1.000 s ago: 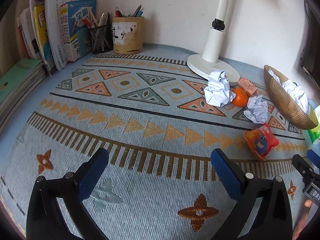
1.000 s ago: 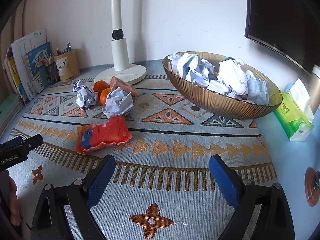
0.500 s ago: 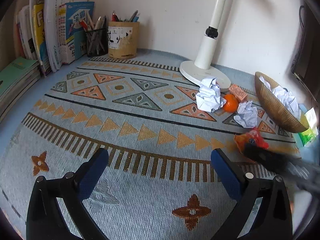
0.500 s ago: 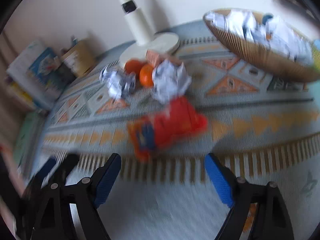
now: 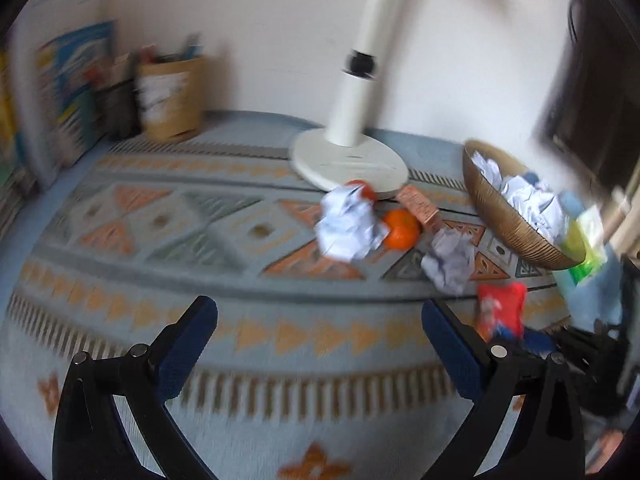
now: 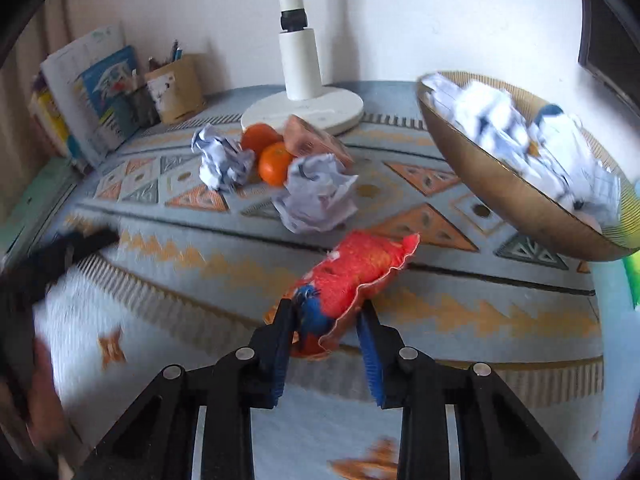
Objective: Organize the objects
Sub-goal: 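Grasp the red snack bag with the right gripper while the left grasps a paper ball, then lift and hold the red snack bag and paper ball above the rug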
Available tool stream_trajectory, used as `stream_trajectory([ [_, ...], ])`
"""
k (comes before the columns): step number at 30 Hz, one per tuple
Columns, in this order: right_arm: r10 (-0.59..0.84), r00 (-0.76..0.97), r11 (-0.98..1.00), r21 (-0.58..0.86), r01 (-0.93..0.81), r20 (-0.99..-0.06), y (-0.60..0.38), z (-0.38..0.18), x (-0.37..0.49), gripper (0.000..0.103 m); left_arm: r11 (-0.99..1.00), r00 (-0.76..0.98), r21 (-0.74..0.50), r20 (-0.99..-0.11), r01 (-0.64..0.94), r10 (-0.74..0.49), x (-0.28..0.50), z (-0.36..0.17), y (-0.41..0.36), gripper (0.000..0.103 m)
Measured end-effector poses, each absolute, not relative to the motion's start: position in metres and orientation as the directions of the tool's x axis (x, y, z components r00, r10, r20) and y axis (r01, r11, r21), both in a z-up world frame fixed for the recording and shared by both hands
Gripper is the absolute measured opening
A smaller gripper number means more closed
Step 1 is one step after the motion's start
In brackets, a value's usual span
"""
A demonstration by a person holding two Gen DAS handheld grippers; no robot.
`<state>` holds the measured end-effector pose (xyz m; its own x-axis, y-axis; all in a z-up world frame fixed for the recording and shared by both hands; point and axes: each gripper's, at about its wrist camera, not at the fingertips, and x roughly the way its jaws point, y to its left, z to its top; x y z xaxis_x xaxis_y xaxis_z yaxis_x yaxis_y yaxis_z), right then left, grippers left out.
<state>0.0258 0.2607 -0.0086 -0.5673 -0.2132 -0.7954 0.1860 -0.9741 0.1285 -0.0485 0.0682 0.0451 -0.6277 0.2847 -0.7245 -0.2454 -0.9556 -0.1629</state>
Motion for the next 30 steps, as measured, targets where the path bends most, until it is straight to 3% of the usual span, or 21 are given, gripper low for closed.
stream_trajectory([
  [4,-0.248,-0.581,-0.967,0.16,0.199,-0.775,0.276,-0.014,0.036,0.032,-0.949,-0.581,-0.179,-0.756,-0.26,0.302,-0.1,0.033,0.086,0.1],
  [7,-0.279,-0.574,-0.959,0.197,0.203,-0.77,0.279,-0.016,0.037,0.034,-0.931,-0.542,-0.243,-0.76,-0.272,0.357,-0.12,0.026,0.088,0.083],
  [10,-0.332,-0.562,-0.943,0.262,0.203,-0.757,0.284,-0.017,0.034,0.047,-0.913,-0.531,-0.318,-0.743,-0.257,0.408,-0.129,0.022,0.087,0.076],
  [11,-0.341,-0.561,-0.94,0.274,0.202,-0.754,0.286,-0.017,0.035,0.057,-0.9,-0.512,-0.351,-0.741,-0.258,0.435,-0.132,0.018,0.087,0.052],
  [12,-0.338,-0.568,-0.941,0.282,0.187,-0.75,0.289,-0.016,0.036,0.068,-0.891,-0.498,-0.366,-0.739,-0.268,0.454,-0.132,0.016,0.088,0.04],
  [14,-0.342,-0.578,-0.939,0.297,0.175,-0.741,0.292,-0.015,0.038,0.073,-0.895,-0.516,-0.355,-0.731,-0.27,0.446,-0.125,0.015,0.09,0.041],
  [22,-0.423,-0.569,-0.896,0.421,0.144,-0.705,0.311,-0.017,0.035,0.074,-0.911,-0.57,-0.335,-0.71,-0.241,0.413,-0.04,0.027,0.056,0.041],
  [30,-0.398,-0.577,-0.91,0.386,0.151,-0.713,0.305,-0.016,0.039,0.08,-0.914,-0.631,-0.356,-0.669,-0.193,0.393,-0.023,0.014,0.038,0.043],
])
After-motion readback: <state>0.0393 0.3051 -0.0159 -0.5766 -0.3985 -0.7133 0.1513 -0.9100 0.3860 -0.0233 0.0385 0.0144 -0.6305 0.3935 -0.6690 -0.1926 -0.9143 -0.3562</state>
